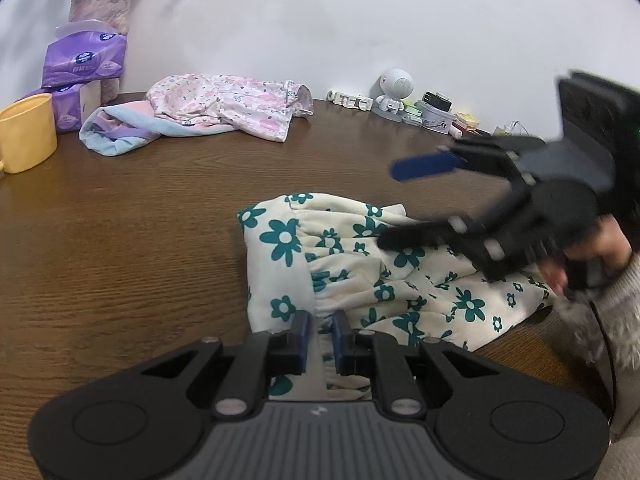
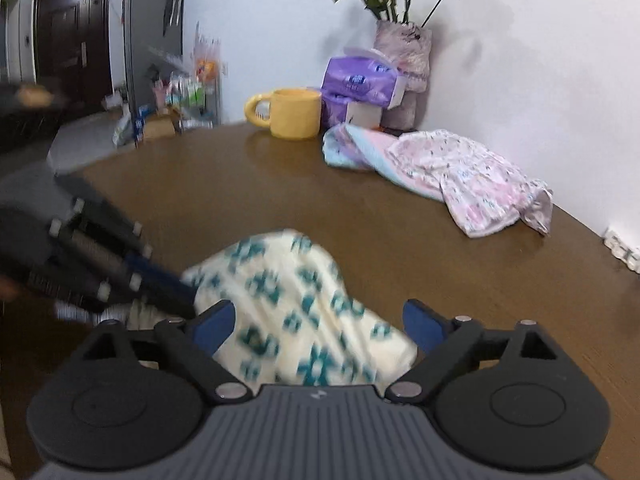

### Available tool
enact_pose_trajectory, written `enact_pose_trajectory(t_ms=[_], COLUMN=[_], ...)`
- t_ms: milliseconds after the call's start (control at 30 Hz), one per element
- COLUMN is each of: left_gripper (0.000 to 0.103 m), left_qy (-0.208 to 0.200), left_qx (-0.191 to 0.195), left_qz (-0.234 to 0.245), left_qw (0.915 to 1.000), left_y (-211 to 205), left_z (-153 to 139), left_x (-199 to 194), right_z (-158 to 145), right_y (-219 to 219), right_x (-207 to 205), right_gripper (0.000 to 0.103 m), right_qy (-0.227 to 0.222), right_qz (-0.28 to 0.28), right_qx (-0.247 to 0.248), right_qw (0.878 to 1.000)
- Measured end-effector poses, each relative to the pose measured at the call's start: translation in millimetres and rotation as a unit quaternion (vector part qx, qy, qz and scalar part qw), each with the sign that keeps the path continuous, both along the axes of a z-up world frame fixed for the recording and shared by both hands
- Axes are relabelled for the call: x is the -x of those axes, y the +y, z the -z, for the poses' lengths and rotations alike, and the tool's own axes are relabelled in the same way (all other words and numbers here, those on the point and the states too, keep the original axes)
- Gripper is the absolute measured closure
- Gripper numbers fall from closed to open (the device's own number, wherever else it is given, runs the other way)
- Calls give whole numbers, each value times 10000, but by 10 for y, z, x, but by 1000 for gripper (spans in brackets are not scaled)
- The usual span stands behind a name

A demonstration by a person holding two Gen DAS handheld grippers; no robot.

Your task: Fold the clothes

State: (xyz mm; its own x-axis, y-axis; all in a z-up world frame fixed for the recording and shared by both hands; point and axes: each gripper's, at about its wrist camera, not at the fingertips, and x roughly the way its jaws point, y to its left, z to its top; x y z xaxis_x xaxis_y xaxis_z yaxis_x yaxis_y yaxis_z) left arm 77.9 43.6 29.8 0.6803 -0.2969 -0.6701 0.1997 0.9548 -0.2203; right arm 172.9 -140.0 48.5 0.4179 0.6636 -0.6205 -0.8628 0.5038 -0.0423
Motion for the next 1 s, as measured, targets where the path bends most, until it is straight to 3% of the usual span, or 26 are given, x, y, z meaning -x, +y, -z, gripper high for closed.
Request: enact_pose_trajectory(t_ms=[100, 200, 267, 333, 367, 467, 567, 600, 633, 700, 800, 900, 1000], left_gripper=[91, 91, 91, 91, 91, 91, 80, 73, 65, 63, 63, 63, 63], left_qy=[-1, -11, -17, -16, -11, -17, -159, -238, -349, -508, -515, -443, -378], left_qx=[-4, 19, 53, 94, 107, 146, 317, 366, 387, 384, 439, 454, 425], left_qz=[25, 34, 34, 39, 42, 53, 54, 33, -18, -140, -260, -348, -439], left_qw=[10000, 10000, 10000, 9999, 9999, 9999, 9994, 9990, 9986, 9979, 9974, 9974, 9974], left_y=[3, 14, 28, 43, 48, 64, 121, 148, 180, 241, 329, 365, 390], left_z=[0, 3, 6, 10, 11, 5, -47, -74, -111, -171, -199, -179, -158], left_x=[-2, 5, 9, 6, -2, -11, 43, 73, 115, 182, 206, 200, 205], right_z=[-26, 43, 140, 248, 301, 364, 349, 318, 277, 206, 161, 252, 336], right_y=[81, 218, 312, 350, 360, 323, 266, 237, 192, 98, -19, -70, -82], right_x=[-179, -322, -389, -414, -403, -340, -349, -332, -308, -269, -262, -356, -376], right_gripper=[26, 35, 56, 88, 93, 93, 86, 75, 58, 49, 49, 50, 65], right_qy=[190, 396, 540, 785, 831, 870, 956, 897, 798, 608, 445, 654, 879], right_qz=[-215, -505, -624, -705, -689, -515, -265, -226, -187, -142, -41, 44, 4], right_qx=[-236, -153, 40, 115, 186, 129, -20, -56, -76, -48, 62, 205, 209], right_qw=[9993, 9978, 9966, 9944, 9940, 9948, 9951, 9957, 9966, 9980, 9990, 9976, 9959])
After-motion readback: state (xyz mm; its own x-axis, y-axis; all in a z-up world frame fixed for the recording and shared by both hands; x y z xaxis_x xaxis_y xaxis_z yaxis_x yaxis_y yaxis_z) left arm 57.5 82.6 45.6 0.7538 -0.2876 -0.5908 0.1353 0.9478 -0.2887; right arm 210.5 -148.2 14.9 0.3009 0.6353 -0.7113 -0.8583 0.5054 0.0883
